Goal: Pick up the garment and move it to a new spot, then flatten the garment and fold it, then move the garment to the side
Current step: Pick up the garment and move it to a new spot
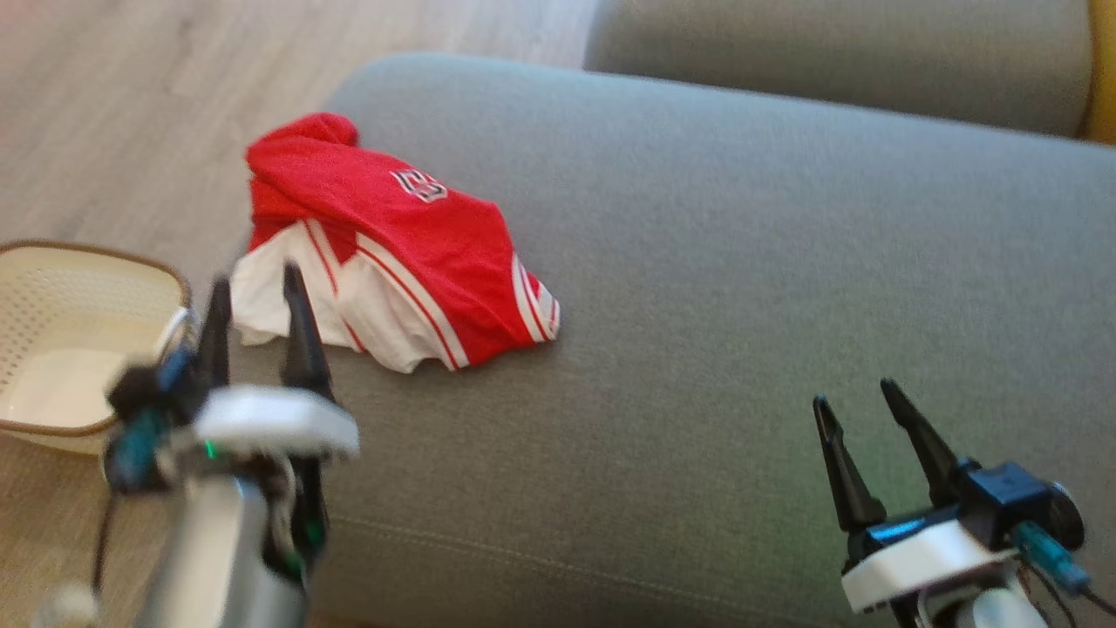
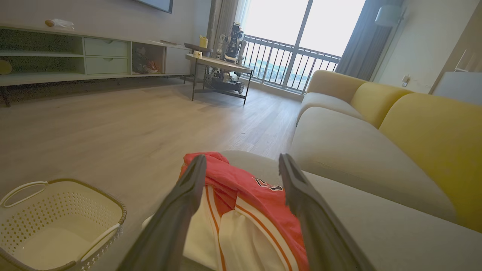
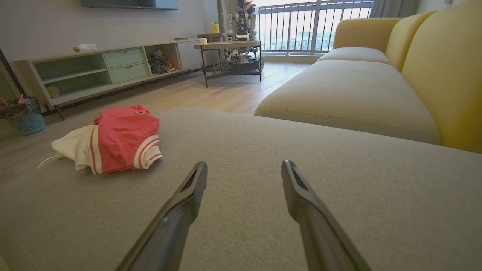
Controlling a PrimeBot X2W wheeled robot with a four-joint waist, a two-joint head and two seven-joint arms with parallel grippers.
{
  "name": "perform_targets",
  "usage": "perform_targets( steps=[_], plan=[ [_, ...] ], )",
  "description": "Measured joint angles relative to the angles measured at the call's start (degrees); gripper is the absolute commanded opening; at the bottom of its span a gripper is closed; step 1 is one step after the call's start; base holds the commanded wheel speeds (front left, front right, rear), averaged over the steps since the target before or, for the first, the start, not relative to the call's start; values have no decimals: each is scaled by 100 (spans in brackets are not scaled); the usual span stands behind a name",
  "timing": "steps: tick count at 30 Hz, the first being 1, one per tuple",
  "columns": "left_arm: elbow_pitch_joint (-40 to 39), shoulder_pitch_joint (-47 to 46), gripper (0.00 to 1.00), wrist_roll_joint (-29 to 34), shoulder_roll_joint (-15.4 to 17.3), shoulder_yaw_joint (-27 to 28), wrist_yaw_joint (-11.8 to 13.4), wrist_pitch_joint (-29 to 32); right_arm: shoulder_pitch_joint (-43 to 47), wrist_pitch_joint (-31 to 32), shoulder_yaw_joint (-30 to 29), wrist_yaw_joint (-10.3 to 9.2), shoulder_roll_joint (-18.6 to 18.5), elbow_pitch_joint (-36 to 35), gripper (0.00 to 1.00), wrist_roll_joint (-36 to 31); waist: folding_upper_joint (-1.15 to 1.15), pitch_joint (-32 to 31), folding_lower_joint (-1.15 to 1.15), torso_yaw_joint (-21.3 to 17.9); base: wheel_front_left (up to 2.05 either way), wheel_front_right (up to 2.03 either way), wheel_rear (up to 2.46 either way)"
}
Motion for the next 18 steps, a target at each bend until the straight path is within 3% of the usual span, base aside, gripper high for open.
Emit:
perform_targets(
  steps=[6,8,18],
  plan=[
    [1455,-1493,100,-333,167,292,-5,993,-389,0,-16,0,-1,-53,100,-108,0,459,1,-272,0,0,0],
    [1944,-1849,100,-398,216,354,-25,1070,-508,0,-29,0,-2,-89,100,-152,0,635,1,-366,0,0,0],
    [4247,-3663,100,-817,176,372,-500,1853,-1051,0,-210,0,-4,-300,100,-302,0,1432,2,-777,0,0,0]
  ],
)
